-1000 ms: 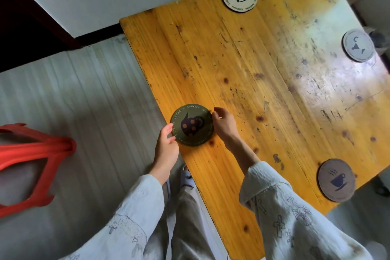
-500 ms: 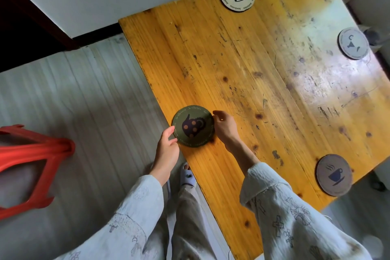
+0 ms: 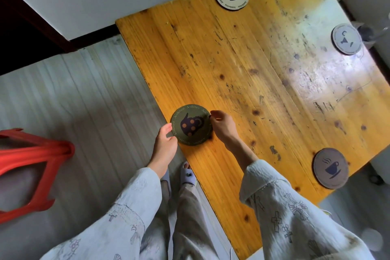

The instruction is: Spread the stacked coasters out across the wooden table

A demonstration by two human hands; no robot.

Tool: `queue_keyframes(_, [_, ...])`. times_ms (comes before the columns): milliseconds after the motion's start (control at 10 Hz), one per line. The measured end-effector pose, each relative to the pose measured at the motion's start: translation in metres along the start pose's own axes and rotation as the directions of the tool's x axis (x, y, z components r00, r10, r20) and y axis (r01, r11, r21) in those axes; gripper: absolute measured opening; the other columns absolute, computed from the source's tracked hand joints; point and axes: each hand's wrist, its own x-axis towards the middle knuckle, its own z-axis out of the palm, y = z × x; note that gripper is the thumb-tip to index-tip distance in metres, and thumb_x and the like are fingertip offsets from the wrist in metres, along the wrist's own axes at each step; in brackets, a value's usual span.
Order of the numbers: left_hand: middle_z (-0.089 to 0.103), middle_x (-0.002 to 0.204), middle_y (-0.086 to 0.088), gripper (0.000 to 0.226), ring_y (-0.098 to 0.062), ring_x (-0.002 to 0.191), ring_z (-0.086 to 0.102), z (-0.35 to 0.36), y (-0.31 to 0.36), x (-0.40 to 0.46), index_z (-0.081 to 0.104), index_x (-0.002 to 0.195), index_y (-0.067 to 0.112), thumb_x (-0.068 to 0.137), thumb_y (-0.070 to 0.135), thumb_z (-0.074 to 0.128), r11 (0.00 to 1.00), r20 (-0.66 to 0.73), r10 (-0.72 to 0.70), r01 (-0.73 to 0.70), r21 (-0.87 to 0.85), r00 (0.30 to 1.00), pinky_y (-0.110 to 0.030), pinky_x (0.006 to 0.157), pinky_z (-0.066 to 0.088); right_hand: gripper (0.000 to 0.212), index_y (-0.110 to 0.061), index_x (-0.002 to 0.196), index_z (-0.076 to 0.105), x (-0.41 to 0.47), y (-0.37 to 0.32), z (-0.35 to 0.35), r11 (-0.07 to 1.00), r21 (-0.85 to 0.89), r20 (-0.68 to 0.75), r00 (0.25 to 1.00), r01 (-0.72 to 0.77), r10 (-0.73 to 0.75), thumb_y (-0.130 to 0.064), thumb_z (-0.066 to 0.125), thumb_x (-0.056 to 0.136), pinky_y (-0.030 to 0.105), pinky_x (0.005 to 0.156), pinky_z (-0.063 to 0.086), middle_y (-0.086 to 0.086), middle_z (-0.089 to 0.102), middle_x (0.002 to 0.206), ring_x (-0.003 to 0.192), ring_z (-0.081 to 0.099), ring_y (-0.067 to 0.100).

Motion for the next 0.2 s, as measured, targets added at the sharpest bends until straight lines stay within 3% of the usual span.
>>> queue_keyframes(200, [0.036, 0.145, -0.006, 0.049, -0.021, 0.125, 0.04, -0.0034, 0.0128, 0.003, 0.03, 0.136, 0.021, 0.09, 0.006, 0.041, 0.983, 0.0, 0.005, -0.005, 0.181, 1.0, -0.031, 0.094, 0.036, 0.039, -0.006, 0.133, 0.042, -0.0165, 0.0103, -0.0085, 0.997, 0.061, 0.052, 0.998, -0.05, 0.047, -0.016, 0.044, 0.096, 0.026, 0.084, 0.044, 0.013, 0.049, 0.14, 0.117, 0.054, 0.025])
